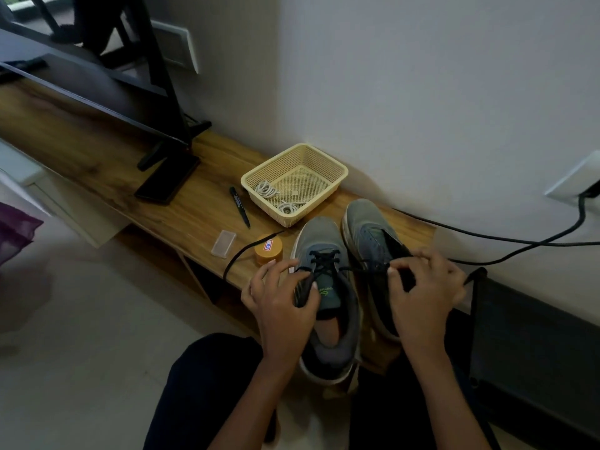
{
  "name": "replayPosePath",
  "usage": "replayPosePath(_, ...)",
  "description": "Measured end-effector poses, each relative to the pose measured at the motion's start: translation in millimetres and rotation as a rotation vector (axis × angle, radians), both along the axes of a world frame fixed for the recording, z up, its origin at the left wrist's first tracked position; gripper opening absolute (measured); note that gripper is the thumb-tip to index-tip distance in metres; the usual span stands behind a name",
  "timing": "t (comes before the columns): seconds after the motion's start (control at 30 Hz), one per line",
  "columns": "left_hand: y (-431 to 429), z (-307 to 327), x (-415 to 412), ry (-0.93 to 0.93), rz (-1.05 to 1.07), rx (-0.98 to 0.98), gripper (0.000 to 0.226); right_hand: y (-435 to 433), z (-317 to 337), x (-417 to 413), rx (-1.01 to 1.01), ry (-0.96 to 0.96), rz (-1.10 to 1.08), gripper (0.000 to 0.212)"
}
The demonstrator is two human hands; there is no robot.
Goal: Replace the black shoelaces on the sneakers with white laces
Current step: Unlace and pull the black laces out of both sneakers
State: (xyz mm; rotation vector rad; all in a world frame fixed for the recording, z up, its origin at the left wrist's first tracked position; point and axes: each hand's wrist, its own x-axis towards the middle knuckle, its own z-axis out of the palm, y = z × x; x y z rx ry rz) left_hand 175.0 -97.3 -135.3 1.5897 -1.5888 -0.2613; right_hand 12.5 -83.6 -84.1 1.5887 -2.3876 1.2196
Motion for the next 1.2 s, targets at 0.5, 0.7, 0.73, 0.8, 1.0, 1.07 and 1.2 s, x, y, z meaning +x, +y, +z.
replayPosePath(0.5, -24.3, 22.6, -24.5, -0.324, -0.162, 0.256, 0.022, -5.2, -28.0, 38.7, 0.221, 0.394, 0.101, 0.021)
replayPosePath(0.7, -20.7, 19.3, -15.1, -0.296, -0.131, 0.242, 0.012, 1.4, -33.5, 47.6, 0.107, 0.391, 0.138, 0.017)
replayPosePath(0.73, -18.7, 18.7, -13.4, -0.255, -0.132, 0.232, 0.009, 2.6, -34.5, 50.7, 0.089, 0.375, 0.128, 0.022)
replayPosePath(0.8, -13.6, 19.3, -13.3, -0.131, -0.122, 0.253, 0.007, 4.0, -35.8, 55.0, 0.047, 0.341, 0.098, 0.027)
replayPosePath(1.0, -21.0, 21.8, -11.4, 0.475, 0.045, 0.333, 0.013, 3.1, -39.9, 50.2, 0.022, 0.325, 0.035, 0.027)
replayPosePath(1.07, -29.3, 24.8, -5.1, 0.961, 0.158, 0.474, 0.005, 2.8, -40.6, 50.7, 0.010, 0.321, 0.039, 0.027)
replayPosePath(1.2, -31.7, 24.4, -2.5, 1.162, 0.243, 0.544, 0.009, 1.8, -44.3, 48.5, 0.000, 0.326, 0.060, 0.026)
